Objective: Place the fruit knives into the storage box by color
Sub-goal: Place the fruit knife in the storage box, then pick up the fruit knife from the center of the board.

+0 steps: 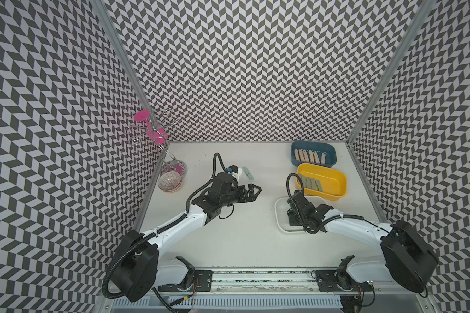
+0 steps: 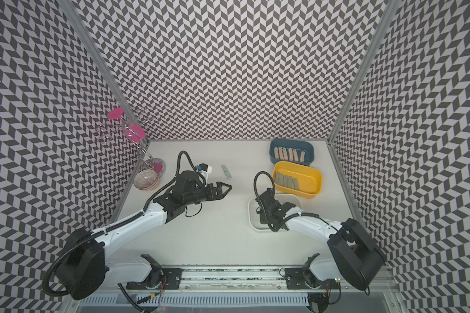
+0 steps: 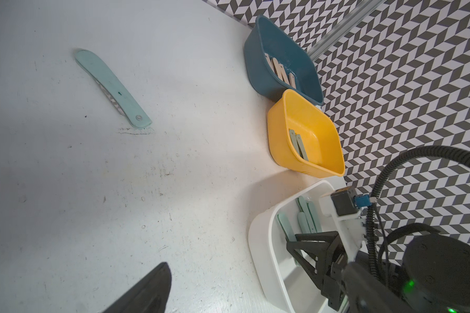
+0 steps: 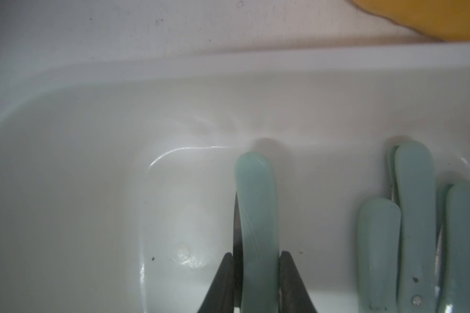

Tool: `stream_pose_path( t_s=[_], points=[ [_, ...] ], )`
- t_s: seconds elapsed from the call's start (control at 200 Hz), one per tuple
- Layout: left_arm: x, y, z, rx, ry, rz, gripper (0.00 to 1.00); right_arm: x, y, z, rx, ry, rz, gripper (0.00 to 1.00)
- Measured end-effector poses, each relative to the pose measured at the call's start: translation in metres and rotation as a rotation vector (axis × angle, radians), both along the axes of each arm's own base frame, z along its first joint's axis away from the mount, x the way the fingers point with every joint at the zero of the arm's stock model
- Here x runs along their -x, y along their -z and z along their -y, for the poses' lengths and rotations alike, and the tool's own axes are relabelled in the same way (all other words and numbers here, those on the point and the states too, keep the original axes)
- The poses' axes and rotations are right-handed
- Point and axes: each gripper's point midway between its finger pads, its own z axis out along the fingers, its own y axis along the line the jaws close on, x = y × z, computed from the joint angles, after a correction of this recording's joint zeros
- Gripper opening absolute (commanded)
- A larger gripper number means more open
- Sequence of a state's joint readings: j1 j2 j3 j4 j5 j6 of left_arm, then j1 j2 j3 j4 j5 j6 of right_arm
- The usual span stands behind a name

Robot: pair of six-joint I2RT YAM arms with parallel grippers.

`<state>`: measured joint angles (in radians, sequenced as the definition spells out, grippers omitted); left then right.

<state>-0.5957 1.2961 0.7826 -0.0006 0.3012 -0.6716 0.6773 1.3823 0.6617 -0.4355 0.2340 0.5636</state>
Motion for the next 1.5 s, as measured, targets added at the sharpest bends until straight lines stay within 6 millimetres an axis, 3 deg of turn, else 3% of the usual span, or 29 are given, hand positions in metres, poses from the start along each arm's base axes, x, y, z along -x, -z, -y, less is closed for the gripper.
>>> stream_pose_path(
  t_s=[0.18, 0.416, 0.511, 0.621, 0.776, 0.922, 1.017, 1.192, 1.367, 1.497],
  points=[
    [0.0, 0.0, 0.0, -0.001, -0.002, 0.0, 1.0, -0.004, 0.004, -0.007, -0.023, -0.011, 0.002, 0.19],
    [-0.001, 0.001, -0.002, -0.006, -0.011, 0.002, 1.0, -0.004, 0.009, -0.01, -0.02, -0.026, -0.012, 0.4],
    [-0.003, 0.001, -0.002, -0.009, -0.018, 0.005, 1.0, -0.006, 0.0, -0.01, -0.021, -0.029, -0.006, 0.43],
    [-0.003, 0.0, -0.005, -0.014, -0.028, 0.006, 1.0, -0.019, -0.038, -0.017, -0.065, -0.029, 0.06, 0.45],
    [-0.01, -0.007, -0.02, -0.014, -0.068, 0.022, 1.0, -0.05, -0.12, -0.04, -0.176, -0.053, 0.234, 0.49],
    [-0.028, -0.021, -0.056, -0.012, -0.16, 0.063, 1.0, -0.081, -0.183, -0.064, -0.238, -0.091, 0.359, 0.55],
    [-0.039, -0.025, -0.084, -0.021, -0.226, 0.083, 1.0, -0.109, -0.207, -0.091, -0.257, -0.14, 0.402, 0.59],
    [-0.048, -0.013, -0.129, -0.06, -0.323, 0.068, 1.0, -0.162, -0.203, -0.143, -0.25, -0.226, 0.397, 0.66],
    [-0.051, 0.001, -0.155, -0.081, -0.372, 0.041, 1.0, -0.208, -0.169, -0.192, -0.226, -0.31, 0.36, 0.69],
    [-0.052, 0.005, -0.166, -0.084, -0.39, 0.034, 1.0, -0.231, -0.141, -0.214, -0.193, -0.352, 0.344, 0.7]
  ],
)
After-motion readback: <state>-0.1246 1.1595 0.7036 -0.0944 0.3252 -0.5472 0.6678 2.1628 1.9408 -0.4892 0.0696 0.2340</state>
